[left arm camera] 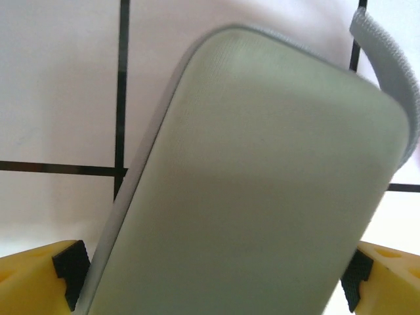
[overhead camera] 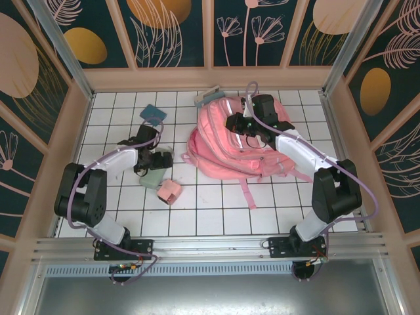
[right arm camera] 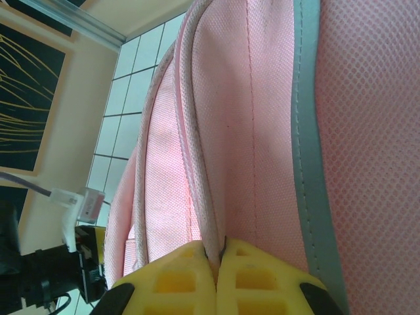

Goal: Pack the student bag

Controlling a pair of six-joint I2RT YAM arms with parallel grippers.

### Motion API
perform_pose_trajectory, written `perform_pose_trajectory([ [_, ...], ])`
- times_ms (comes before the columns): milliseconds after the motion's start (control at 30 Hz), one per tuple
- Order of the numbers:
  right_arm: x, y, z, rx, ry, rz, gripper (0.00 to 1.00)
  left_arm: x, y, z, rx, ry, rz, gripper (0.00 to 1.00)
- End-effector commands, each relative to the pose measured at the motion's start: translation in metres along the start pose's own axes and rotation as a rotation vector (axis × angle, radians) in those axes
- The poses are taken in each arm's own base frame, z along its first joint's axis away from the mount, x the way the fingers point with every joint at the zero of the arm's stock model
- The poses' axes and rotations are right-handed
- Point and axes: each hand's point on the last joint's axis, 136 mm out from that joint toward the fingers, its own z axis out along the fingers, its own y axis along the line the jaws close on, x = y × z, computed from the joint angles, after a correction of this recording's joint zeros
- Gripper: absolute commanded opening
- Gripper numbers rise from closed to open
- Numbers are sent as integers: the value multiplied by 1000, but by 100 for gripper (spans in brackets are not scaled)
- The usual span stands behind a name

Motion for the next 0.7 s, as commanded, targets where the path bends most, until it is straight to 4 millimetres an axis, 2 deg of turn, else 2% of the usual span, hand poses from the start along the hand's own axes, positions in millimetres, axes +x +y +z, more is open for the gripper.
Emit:
perform_pose_trajectory([
  [0, -1, 20, -12, -50, -21, -11, 0, 9, 2, 8, -79, 42, 90, 98],
  [167, 0, 21, -13, -49, -22, -11, 0, 12, 3, 14, -119, 51, 112, 90],
  [300, -2, 23, -16, -48, -29, -14, 0, 3, 2, 3, -125, 11, 98, 78],
  [433, -4, 24, -15, -48, -30, -14, 0, -1, 1, -7, -115, -12, 81, 70],
  [667, -12, 31, -17, -58, -40, -25, 0, -36, -25, -42, -19, -106, 41, 68],
])
